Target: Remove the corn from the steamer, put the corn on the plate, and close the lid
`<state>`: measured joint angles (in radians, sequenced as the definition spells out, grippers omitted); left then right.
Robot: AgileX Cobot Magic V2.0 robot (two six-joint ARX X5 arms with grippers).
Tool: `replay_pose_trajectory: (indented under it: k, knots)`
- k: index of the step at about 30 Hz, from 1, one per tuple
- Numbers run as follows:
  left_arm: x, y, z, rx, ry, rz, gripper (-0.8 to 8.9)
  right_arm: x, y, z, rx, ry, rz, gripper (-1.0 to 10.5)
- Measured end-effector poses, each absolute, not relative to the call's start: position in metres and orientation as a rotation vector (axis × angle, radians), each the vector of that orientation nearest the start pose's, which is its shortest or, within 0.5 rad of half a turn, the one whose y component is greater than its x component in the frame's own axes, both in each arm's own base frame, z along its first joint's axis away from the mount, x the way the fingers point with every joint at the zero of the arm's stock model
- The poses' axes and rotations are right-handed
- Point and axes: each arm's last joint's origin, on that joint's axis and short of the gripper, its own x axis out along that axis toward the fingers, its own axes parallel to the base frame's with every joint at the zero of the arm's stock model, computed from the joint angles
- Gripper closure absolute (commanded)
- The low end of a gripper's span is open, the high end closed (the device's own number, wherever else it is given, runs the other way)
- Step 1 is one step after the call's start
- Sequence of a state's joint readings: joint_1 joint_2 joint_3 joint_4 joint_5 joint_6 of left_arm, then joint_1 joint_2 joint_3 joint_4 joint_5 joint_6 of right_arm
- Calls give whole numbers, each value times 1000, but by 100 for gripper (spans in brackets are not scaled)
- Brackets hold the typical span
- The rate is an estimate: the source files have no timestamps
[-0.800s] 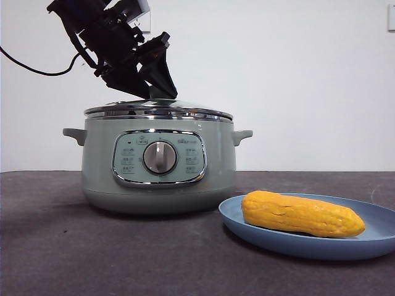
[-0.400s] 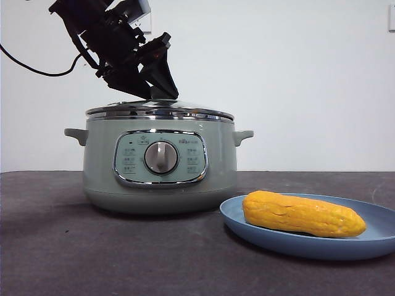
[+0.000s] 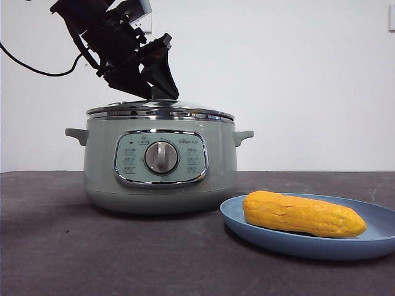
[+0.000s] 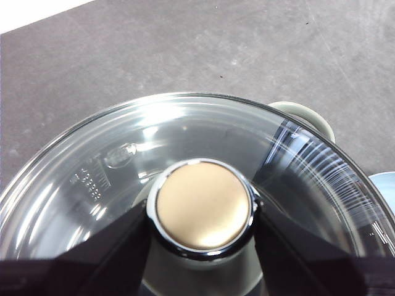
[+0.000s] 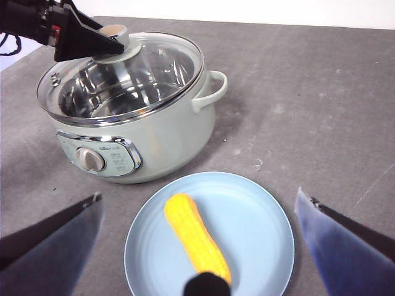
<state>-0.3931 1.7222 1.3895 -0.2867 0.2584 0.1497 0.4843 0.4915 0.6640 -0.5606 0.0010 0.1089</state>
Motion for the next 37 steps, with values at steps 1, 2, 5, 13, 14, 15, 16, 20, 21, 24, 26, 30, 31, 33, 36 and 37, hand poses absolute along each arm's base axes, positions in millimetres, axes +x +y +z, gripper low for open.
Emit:
replay_pose_trajectory:
  k: [1,2,5,13,14,15,16,20,21,24,26,30,31,33,36,37]
  knots:
    - [357,-156,286,183,579,-674,820,95,50,293,11,406,456,411]
    - [357,-156,285,185,578,-671,820,95,50,293,11,406,456,411]
    - [359,-157,284,197,571,-662,820,95,50,293,11,406,456,411]
    - [359,-157,283,200,576,-661,812,95,50,293,12,406,456,411]
    - [359,-157,283,200,581,-663,804,95,50,293,12,405,456,411]
    - [359,-157,284,201,584,-663,772,95,50,293,11,406,456,411]
    - [358,-157,284,202,589,-663,695,95,50,293,12,405,456,411]
    - [358,-157,285,205,597,-662,312,95,50,293,12,405,456,410]
    - [358,-157,285,205,597,-661,306,95,50,293,12,405,456,410]
    - [358,-156,285,215,598,-654,306,95,50,293,11,406,456,410]
    - [357,-155,286,219,605,-647,306,95,50,293,11,407,456,410]
    - [353,-153,289,220,600,-638,306,95,50,292,10,413,456,410]
    - [352,-152,291,219,595,-638,307,95,50,292,10,412,456,410]
    - [348,-150,298,217,580,-637,307,95,50,292,10,413,456,410]
    - [338,-146,314,207,551,-634,307,95,50,292,10,412,456,410]
    - [334,-145,320,203,543,-633,310,95,50,292,10,412,456,410]
